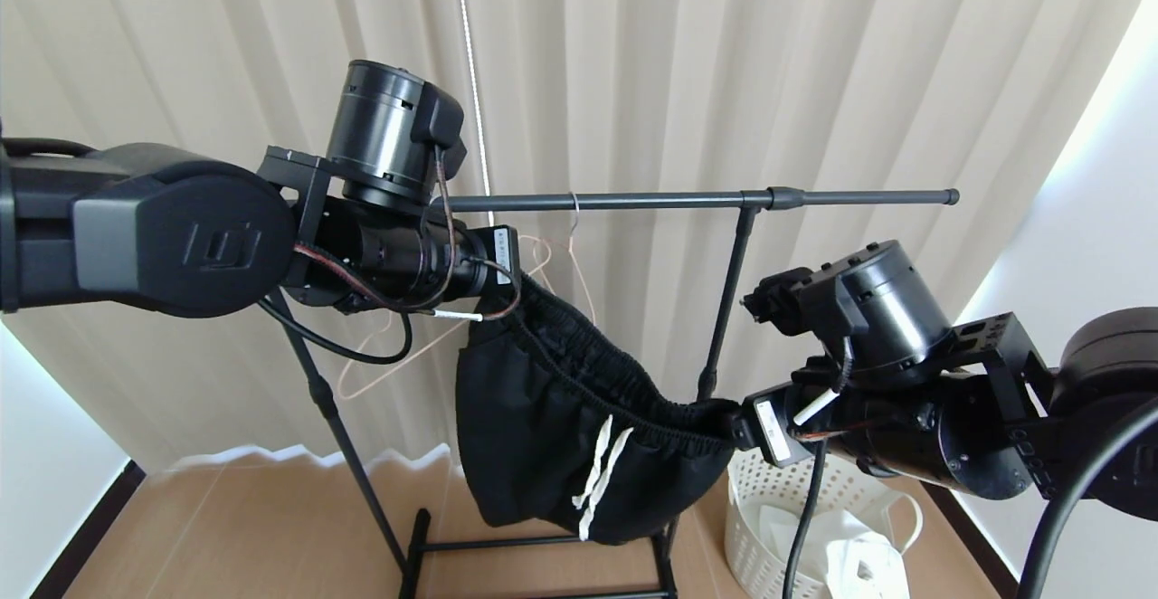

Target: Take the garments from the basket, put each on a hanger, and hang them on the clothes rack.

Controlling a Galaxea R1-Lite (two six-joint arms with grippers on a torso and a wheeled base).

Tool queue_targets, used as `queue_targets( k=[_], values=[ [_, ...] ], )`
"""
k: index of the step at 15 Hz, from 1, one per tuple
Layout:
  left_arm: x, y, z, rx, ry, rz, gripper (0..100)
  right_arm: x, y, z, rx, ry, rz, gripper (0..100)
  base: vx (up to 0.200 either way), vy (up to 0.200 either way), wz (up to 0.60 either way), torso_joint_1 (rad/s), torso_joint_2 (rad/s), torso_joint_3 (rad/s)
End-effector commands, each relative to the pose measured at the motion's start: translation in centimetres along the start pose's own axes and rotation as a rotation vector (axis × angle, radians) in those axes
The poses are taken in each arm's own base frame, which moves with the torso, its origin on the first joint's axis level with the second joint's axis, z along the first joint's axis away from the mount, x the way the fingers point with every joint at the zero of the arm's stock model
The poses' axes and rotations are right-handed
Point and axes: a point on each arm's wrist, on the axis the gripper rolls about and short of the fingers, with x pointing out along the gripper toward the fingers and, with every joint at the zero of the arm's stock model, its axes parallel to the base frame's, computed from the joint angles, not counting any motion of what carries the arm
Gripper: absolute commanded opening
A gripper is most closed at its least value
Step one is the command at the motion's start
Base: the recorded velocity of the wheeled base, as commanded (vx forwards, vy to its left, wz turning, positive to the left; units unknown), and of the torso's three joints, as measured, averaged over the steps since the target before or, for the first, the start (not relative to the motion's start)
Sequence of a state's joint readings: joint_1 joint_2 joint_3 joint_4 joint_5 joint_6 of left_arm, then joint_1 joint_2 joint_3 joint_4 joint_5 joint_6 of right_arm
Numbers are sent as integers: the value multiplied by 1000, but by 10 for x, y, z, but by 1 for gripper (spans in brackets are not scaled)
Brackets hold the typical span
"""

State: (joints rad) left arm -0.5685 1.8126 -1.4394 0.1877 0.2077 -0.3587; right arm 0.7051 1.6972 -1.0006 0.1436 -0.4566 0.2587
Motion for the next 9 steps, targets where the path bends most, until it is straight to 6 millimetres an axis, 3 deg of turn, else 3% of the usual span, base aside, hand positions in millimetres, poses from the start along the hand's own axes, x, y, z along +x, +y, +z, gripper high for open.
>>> queue_targets(
  k=[1, 5, 9],
  values=[
    [2, -2, 4, -2, -10, -5, 0, 6, -4, -13, -14, 40, 6, 100, 0, 0, 0, 0, 0, 0],
    [-1, -4, 10, -6, -35, -13, 0, 20, -2, -33, -136, 44, 128, 100, 0, 0, 0, 0, 0, 0],
    [-1, -4, 11, 27, -38, -3, 0, 25, -3, -30, -200, -90, 330, 100, 0, 0, 0, 0, 0, 0]
  ],
)
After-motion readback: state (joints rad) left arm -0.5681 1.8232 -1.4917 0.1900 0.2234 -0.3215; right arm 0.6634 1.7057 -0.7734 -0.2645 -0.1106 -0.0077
